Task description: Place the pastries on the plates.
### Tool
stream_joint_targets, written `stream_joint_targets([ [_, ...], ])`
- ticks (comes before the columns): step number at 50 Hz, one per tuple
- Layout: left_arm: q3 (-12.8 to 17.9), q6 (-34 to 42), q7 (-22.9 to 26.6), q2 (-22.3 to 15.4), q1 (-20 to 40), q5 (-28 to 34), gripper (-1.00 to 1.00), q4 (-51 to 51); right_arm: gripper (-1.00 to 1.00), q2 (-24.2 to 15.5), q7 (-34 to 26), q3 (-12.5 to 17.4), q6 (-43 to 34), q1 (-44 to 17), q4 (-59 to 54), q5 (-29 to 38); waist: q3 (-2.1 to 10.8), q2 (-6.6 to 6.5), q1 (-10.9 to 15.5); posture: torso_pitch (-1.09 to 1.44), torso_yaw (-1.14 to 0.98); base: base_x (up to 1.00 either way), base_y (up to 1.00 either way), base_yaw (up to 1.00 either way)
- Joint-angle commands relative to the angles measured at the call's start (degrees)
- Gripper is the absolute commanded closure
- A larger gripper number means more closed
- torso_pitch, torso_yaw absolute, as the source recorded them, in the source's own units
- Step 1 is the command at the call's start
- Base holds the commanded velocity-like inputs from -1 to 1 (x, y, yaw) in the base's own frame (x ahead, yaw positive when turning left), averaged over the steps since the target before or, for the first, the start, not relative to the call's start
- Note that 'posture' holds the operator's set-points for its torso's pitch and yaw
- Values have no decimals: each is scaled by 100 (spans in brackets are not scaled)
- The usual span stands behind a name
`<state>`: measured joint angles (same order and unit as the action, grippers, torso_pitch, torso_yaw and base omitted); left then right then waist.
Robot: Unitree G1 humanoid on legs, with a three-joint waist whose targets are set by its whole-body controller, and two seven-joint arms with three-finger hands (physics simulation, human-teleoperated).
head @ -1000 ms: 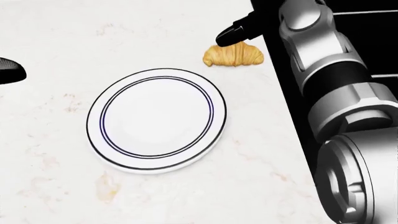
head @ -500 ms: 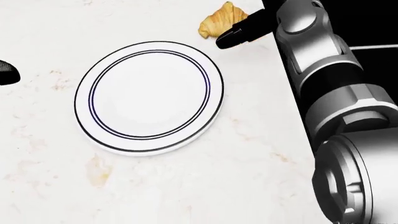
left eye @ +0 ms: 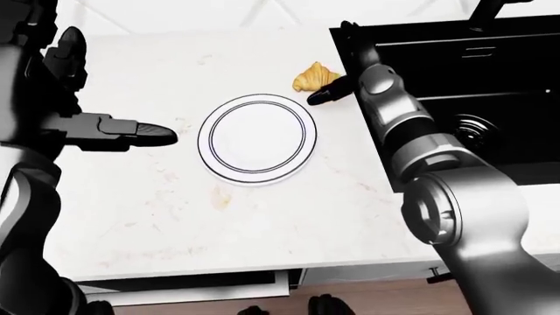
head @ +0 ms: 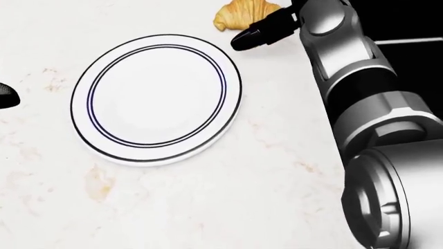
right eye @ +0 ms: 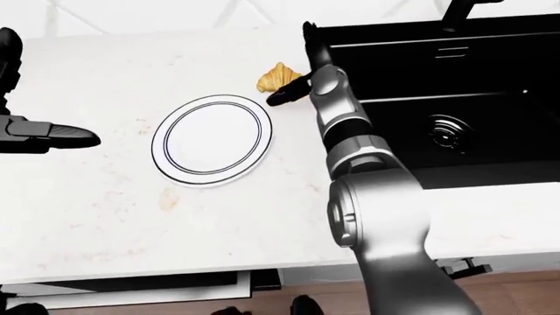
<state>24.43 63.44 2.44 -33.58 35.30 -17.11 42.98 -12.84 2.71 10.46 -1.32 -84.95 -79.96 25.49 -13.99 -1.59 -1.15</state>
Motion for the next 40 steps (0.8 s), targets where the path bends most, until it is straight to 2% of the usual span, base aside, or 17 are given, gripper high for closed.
stream_joint_targets([
  [1,117,-150,-14,-106,117,39,-100,118,-72,-47,37,-4,147,-255,235,-3,220,-22,0,31,0,0,0,0],
  [5,147,-157,6,-117,95,35,-100,125,-55,-22,14,-10,147,-227,232,1,216,-24,-2,31,0,0,0,0],
  [9,183,-169,31,-134,35,37,-100,143,-21,-8,-32,-11,136,-215,232,-1,218,-28,-2,31,0,0,0,0],
  [23,202,-193,24,-208,163,13,-100,73,23,-4,-157,-91,137,-190,235,130,232,-22,-2,31,0,0,0,0],
  [25,245,-222,34,-220,89,10,-100,101,39,-7,-155,-103,143,-188,235,156,234,-23,-3,31,0,0,0,0],
  [30,341,-189,23,-256,45,-51,-100,157,58,0,-211,-189,185,-151,234,302,238,-37,-7,31,0,0,0,0],
  [32,357,-191,11,-262,8,-63,-100,175,69,1,-227,-237,226,-143,233,395,238,-39,-6,31,0,0,0,0],
  [34,365,-189,5,-282,-21,-71,-100,195,95,-3,-201,-224,240,-155,233,423,241,-42,-7,31,0,0,0,0],
  [35,379,-170,2,-280,-22,-89,-100,211,100,-6,-183,-222,250,-157,233,440,244,-44,-7,31,0,0,0,0],
  [40,454,-105,-7,-315,-17,-170,-100,260,100,-30,-13,-177,322,-203,235,460,244,-47,-6,31,0,0,0,0],
])
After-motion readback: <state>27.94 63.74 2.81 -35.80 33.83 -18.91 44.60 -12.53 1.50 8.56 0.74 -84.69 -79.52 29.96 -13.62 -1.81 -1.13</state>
